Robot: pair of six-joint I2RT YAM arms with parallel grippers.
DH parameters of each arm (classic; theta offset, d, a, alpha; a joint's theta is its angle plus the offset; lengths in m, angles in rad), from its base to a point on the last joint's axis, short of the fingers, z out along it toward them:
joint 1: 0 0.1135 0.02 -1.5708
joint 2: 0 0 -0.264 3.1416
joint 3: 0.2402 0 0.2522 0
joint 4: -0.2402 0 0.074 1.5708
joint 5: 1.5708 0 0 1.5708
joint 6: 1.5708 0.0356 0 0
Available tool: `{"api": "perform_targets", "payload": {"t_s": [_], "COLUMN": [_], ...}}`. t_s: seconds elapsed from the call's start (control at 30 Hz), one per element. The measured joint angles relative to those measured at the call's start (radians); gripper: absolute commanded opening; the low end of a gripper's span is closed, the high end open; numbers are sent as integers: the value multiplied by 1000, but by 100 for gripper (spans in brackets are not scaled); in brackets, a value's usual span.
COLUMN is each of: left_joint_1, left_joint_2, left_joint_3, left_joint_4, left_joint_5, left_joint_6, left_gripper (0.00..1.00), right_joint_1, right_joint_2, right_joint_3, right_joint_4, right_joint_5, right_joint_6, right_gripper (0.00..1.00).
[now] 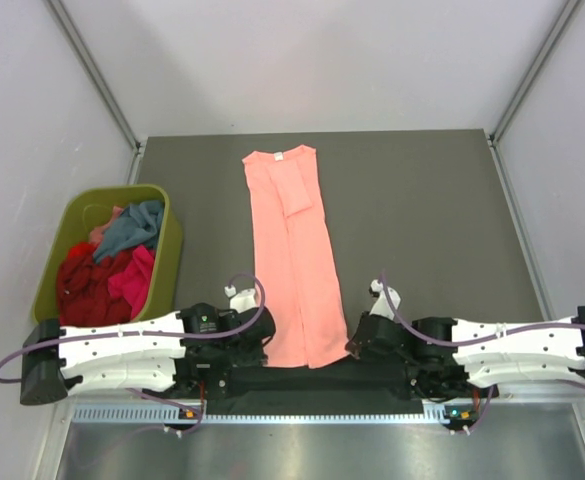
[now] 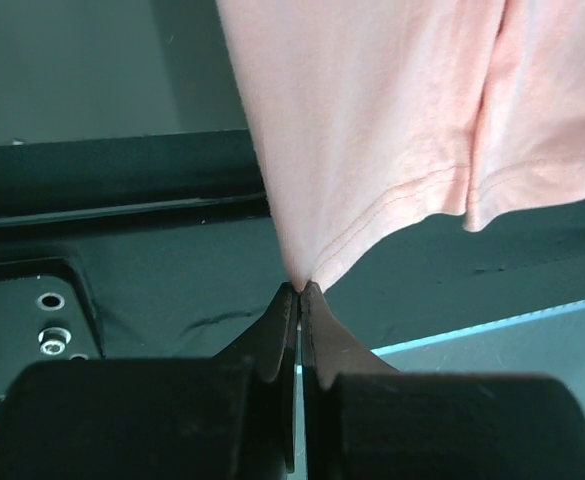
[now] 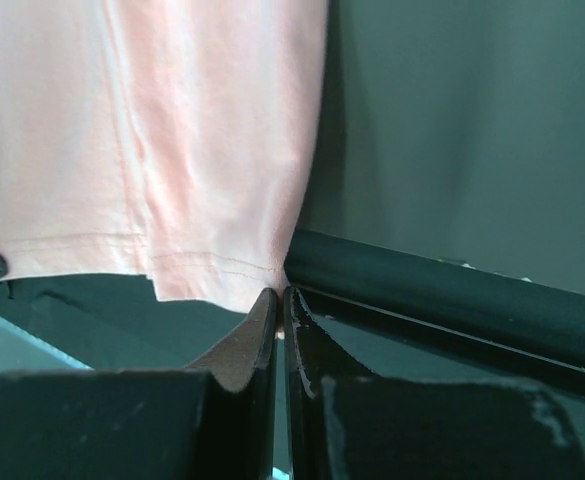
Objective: Fold and stack the t-shirts
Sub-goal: Fold the tshirt
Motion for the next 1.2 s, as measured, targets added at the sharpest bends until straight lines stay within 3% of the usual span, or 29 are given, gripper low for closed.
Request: {"api": "perform_targets", "payload": {"t_s": [0.13, 0.27, 0.57, 0.8, 1.2], "left_joint_1": [6, 83, 451, 694, 935], "left_joint_2": [-3, 29, 182, 417, 807], "left_joint_3": [0, 5, 84, 265, 682], "left_joint_4": [27, 61, 169, 224, 251], "left_joint_5": [-15, -6, 131, 179, 201], "left_joint_6": [3, 44, 285, 500, 727], "left_gripper": [0, 0, 0, 0, 0], "right_joint_1": [0, -4, -184, -383, -603], "right_joint_2": [8, 67, 248, 447, 892], "right_joint_3": [41, 120, 241, 406, 874], "right_joint_4": [-4, -19, 60, 148, 183], "right_joint_5": [40, 88, 120, 55, -94], "right_joint_6": [-37, -113, -368, -611, -883], "right_gripper": [0, 0, 0, 0, 0]}}
